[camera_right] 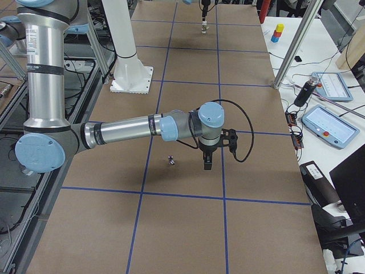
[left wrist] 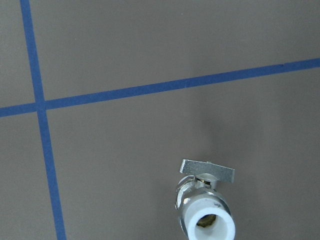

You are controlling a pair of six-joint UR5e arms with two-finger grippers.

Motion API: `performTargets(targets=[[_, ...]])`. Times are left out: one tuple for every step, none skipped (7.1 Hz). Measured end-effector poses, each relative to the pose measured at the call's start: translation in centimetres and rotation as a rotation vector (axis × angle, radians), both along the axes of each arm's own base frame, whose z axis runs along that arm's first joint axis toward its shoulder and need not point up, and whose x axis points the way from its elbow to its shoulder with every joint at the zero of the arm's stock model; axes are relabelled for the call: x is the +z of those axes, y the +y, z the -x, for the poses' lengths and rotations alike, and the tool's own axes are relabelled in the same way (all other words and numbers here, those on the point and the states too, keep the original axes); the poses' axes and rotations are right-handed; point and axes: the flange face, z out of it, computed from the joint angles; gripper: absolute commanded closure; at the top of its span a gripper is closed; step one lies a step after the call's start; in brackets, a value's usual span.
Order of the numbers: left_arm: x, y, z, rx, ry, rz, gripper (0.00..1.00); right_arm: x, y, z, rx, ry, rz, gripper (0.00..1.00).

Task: Assemble PPR valve and pipe with both arms
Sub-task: 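Lower the left gripper onto the chrome valve with white socket and grasp it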

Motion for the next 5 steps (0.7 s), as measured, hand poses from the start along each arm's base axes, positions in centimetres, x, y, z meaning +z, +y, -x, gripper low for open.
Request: performTargets(targets=[[-0.2, 0.0, -0.8, 0.009, 0.002, 0.001, 0.05, 0.0, 0.0, 0.1, -0.001, 0.0, 0.001, 0.0], [-0.2, 0.0, -1.3, 0.017, 0.002, 0.001, 0.08, 0.0, 0.0, 0.1, -0.002, 0.0, 0.002, 0.0], [-0.2, 0.1, -1.7, 0.023, 0.001, 0.002, 0.11, 0.1, 0.0, 0.2, -0.002, 0.0, 0.003, 0.0], [-0.2, 0.1, -2.0, 0.028, 0.001, 0.003, 0.12, 0.2, 0.0, 0.2, -0.003, 0.001, 0.005, 0.0], [-0.1, 0.0, -2.1, 0.03, 0.0, 0.005, 0.13, 0.3, 0.0, 0.2, -0.004, 0.002, 0.007, 0.0]])
